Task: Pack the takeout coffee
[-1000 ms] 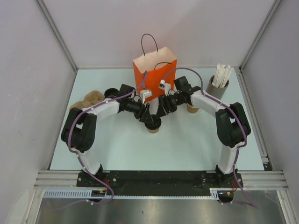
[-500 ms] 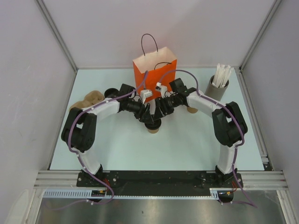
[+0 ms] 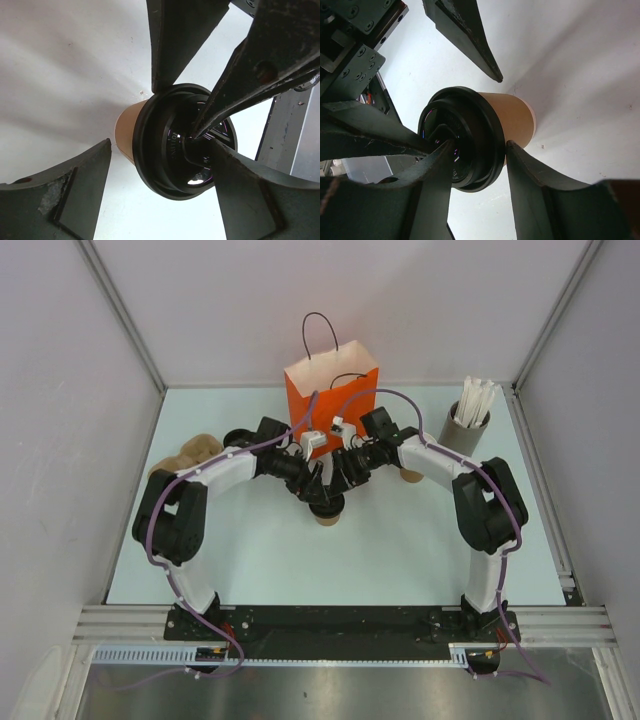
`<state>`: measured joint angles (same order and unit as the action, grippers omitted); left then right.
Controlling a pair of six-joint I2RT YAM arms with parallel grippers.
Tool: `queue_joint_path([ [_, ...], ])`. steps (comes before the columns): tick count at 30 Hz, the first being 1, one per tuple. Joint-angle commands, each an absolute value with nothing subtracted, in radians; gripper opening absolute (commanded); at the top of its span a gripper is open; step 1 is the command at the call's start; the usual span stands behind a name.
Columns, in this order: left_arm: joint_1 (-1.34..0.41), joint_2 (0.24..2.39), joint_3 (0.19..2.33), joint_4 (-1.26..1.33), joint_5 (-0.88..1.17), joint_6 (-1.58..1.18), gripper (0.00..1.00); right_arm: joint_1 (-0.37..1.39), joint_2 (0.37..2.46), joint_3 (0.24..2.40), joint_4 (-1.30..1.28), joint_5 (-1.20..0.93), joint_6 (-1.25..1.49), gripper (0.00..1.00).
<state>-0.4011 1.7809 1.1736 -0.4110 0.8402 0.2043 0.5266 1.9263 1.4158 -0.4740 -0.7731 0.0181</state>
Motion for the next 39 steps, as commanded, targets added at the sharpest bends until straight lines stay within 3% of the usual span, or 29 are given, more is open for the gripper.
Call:
queue_joint_path([
  [1, -0.388, 1.789, 1.221, -0.443, 0.85, 0.23, 0.85, 0.538, 1.957, 1.437, -0.506, -0.741, 0.003, 0.48],
  [13, -0.339, 1.744, 1.309, -0.472, 0.98, 0.205, 0.87, 0.54, 1.967, 1.437, -0.506, -0.709, -0.023, 0.48],
  [26, -0.215, 1.681, 1.046, -0.511, 0.977, 0.315, 0.79, 0.525, 1.951, 1.439, -0.492, -0.721, -0.014, 0.49],
  [39, -0.215, 1.784, 1.08, -0.462, 1.068, 0.249, 0.76, 0.538, 1.945, 1.436, -0.508, -0.701, -0.037, 0.49],
])
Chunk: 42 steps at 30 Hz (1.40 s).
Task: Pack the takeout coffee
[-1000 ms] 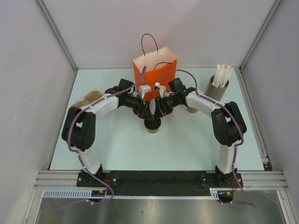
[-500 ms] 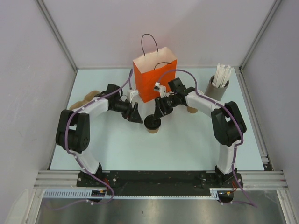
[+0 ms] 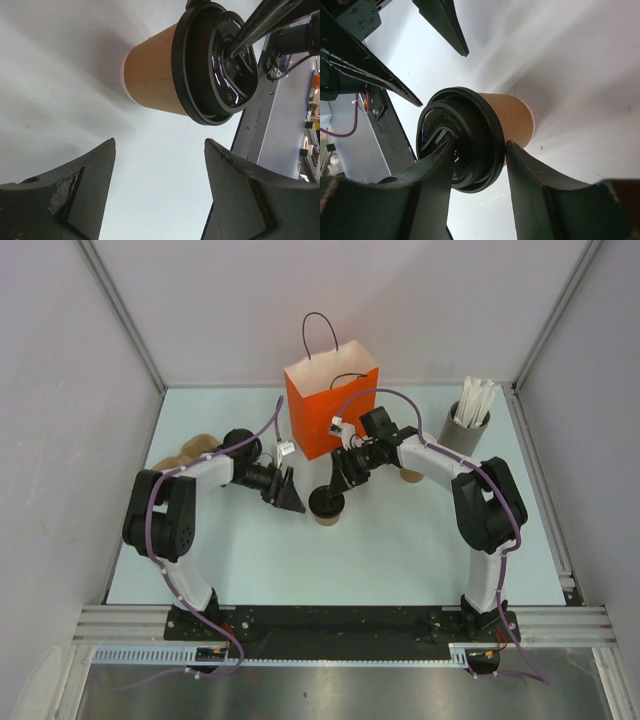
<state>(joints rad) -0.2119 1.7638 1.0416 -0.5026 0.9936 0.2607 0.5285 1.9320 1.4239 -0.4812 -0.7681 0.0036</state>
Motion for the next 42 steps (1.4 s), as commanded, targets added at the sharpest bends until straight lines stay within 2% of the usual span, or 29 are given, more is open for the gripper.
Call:
queue_joint_path([
  [1, -0.215, 1.787, 1.08, -0.46, 1.066, 0.245, 0.76, 0.538, 1.945, 1.437, -0.509, -0.7, -0.038, 0.49],
  [10, -0.216, 1.781, 1.103, -0.427, 1.097, 0.193, 0.75, 0.545, 1.947, 1.436, -0.511, -0.699, -0.043, 0.49],
  [23, -0.255, 1.769, 1.075, -0.322, 1.011, 0.129, 0.75, 0.552, 1.944, 1.433, -0.512, -0.699, -0.051, 0.49],
  [28, -0.259, 1.778, 1.074, -0.33, 0.973, 0.14, 0.67, 0.552, 1.942, 1.427, -0.518, -0.686, -0.057, 0.49],
  [34, -0.267, 1.792, 1.06, -0.35, 0.861, 0.158, 0.49, 0.56, 1.94, 1.41, -0.523, -0.637, -0.077, 0.49],
  [42, -0.308, 1.793, 1.04, -0.365, 0.697, 0.198, 0.45, 0.572, 1.942, 1.388, -0.528, -0.597, -0.094, 0.49],
])
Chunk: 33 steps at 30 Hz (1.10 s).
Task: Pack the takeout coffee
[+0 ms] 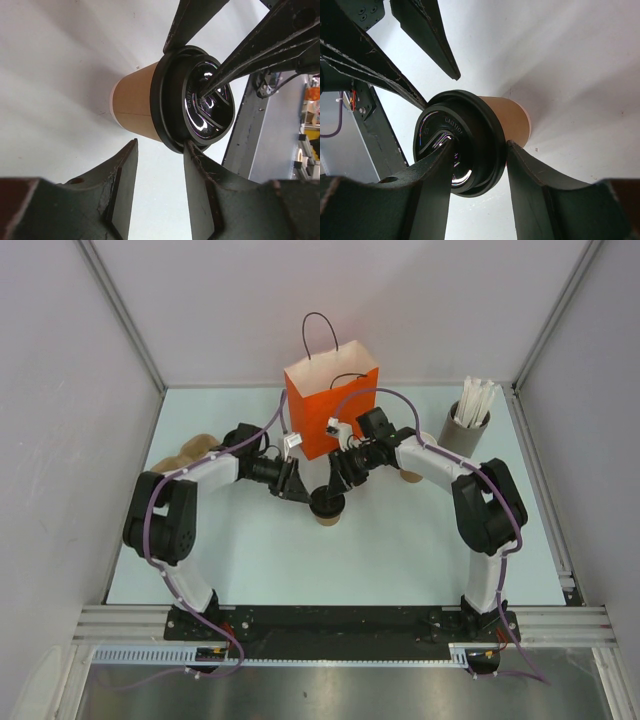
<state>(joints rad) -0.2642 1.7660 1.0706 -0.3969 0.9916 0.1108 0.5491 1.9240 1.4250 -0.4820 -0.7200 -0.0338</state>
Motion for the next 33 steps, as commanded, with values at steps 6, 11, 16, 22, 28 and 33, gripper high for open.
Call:
queue_joint_path([
  [6, -0.334, 1.824, 1.042, -0.379, 0.608, 0.213, 0.38, 0.578, 1.944, 1.388, -0.529, -0.588, -0.097, 0.49],
  [11, -0.339, 1.832, 1.037, -0.379, 0.583, 0.215, 0.31, 0.575, 1.941, 1.39, -0.528, -0.591, -0.1, 0.49],
  [16, -0.331, 1.792, 1.055, -0.382, 0.661, 0.213, 0.43, 0.566, 1.924, 1.39, -0.515, -0.609, -0.1, 0.49],
  [22, -0.325, 1.743, 1.153, -0.433, 0.761, 0.215, 0.65, 0.554, 1.902, 1.39, -0.511, -0.621, -0.1, 0.49],
  [28, -0.322, 1.697, 1.207, -0.434, 0.819, 0.198, 0.7, 0.548, 1.894, 1.39, -0.511, -0.641, -0.097, 0.49],
  [33, -0.318, 1.657, 1.227, -0.426, 0.885, 0.189, 0.72, 0.548, 1.888, 1.39, -0.506, -0.646, -0.095, 0.49],
])
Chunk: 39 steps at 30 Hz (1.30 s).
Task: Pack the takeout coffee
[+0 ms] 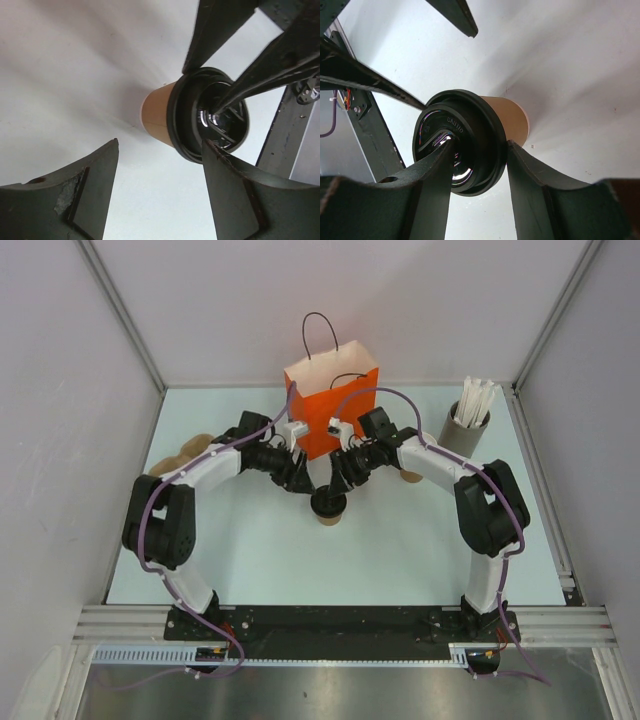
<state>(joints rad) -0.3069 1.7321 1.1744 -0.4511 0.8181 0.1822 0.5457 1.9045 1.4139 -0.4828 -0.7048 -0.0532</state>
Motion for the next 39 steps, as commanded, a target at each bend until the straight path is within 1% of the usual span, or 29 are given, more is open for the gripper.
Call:
queue_joint_path([
  [1, -0.318, 1.654, 1.233, -0.433, 0.894, 0.189, 0.73, 0.548, 1.887, 1.391, -0.505, -0.647, -0.094, 0.49],
  [5, -0.307, 1.628, 1.264, -0.451, 0.897, 0.196, 0.74, 0.543, 1.882, 1.391, -0.499, -0.657, -0.087, 0.51],
  [10, -0.298, 1.611, 1.267, -0.457, 0.894, 0.201, 0.75, 0.535, 1.871, 1.401, -0.495, -0.669, -0.084, 0.59],
  [24, -0.279, 1.592, 1.236, -0.446, 0.894, 0.201, 0.75, 0.512, 1.865, 1.488, -0.538, -0.725, -0.077, 0.75],
  [33, -0.272, 1.577, 1.232, -0.448, 0.888, 0.21, 0.75, 0.497, 1.844, 1.558, -0.577, -0.753, -0.093, 0.79],
  [35, -0.264, 1.568, 1.232, -0.451, 0.879, 0.213, 0.77, 0.491, 1.829, 1.571, -0.58, -0.749, -0.106, 0.79],
  [39, -0.25, 1.526, 1.227, -0.451, 0.856, 0.222, 0.88, 0.489, 1.786, 1.572, -0.603, -0.733, -0.147, 0.81],
])
